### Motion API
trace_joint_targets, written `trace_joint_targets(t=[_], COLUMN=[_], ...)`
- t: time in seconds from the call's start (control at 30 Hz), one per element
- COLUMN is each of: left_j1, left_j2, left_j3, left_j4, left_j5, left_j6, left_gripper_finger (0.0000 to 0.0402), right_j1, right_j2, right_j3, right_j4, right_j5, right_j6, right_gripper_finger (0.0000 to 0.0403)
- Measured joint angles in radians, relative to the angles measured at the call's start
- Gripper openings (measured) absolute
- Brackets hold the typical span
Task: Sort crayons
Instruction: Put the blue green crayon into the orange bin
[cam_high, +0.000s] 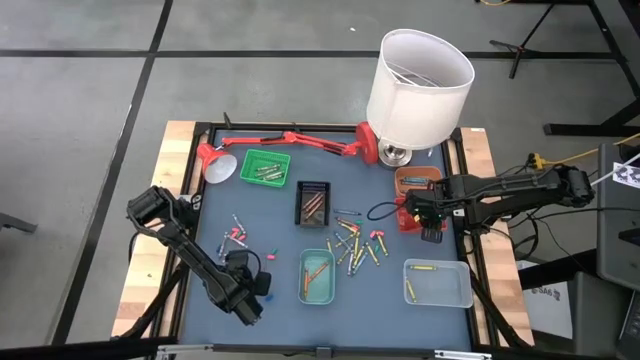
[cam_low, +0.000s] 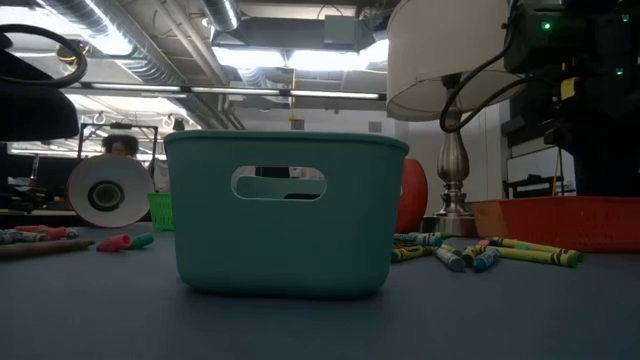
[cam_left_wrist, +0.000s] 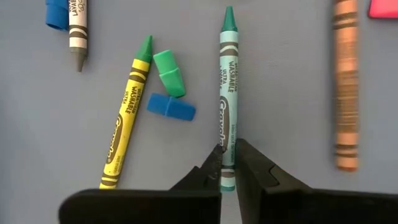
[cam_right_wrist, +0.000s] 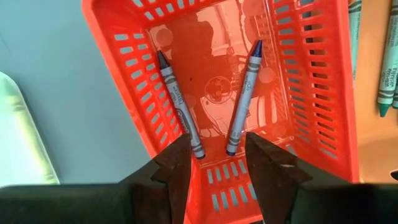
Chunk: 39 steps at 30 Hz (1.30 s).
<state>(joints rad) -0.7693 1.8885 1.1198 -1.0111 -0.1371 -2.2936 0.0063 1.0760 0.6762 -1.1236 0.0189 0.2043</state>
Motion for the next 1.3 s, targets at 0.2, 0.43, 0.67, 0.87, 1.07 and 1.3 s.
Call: trace_joint_targets(t=[0.2, 0.43, 0.67, 0.87, 1.07, 1.3], left_j1=[0.000, 0.001, 0.002, 0.013, 0.069, 0.172], left_j2=[-0.018, -0.108, -0.187, -0.205, -0.205, -0.205], left_j3=[-0.004, -0.006, -0.005, -0.004, -0.004, -0.002], left_j4=[0.005, 0.012, 0.047, 0.155, 0.325, 0.625], left_j5=[-0.030, -0.223, -0.441, -0.743, -0.881, -0.892], left_j6=[0.001, 0.030, 0.138, 0.341, 0.691, 1.157], left_gripper_finger=[0.0004, 0.0003, 0.0004, 0.0003, 0.0005, 0.0006], right_j1=[0.000, 0.000, 0.000, 0.000, 0.000, 0.001], right_j2=[0.000, 0.000, 0.000, 0.003, 0.024, 0.125], right_j3=[0.033, 0.101, 0.103, 0.103, 0.103, 0.103], right_j4=[0.004, 0.154, 0.509, 0.834, 1.077, 1.280], right_j5=[-0.011, -0.025, -0.096, -0.135, -0.148, -0.250], right_j6=[0.000, -0.002, -0.001, 0.000, 0.000, 0.001], right_gripper_finger=[0.0150, 0.0150, 0.0150, 0.0150, 0.0150, 0.0150])
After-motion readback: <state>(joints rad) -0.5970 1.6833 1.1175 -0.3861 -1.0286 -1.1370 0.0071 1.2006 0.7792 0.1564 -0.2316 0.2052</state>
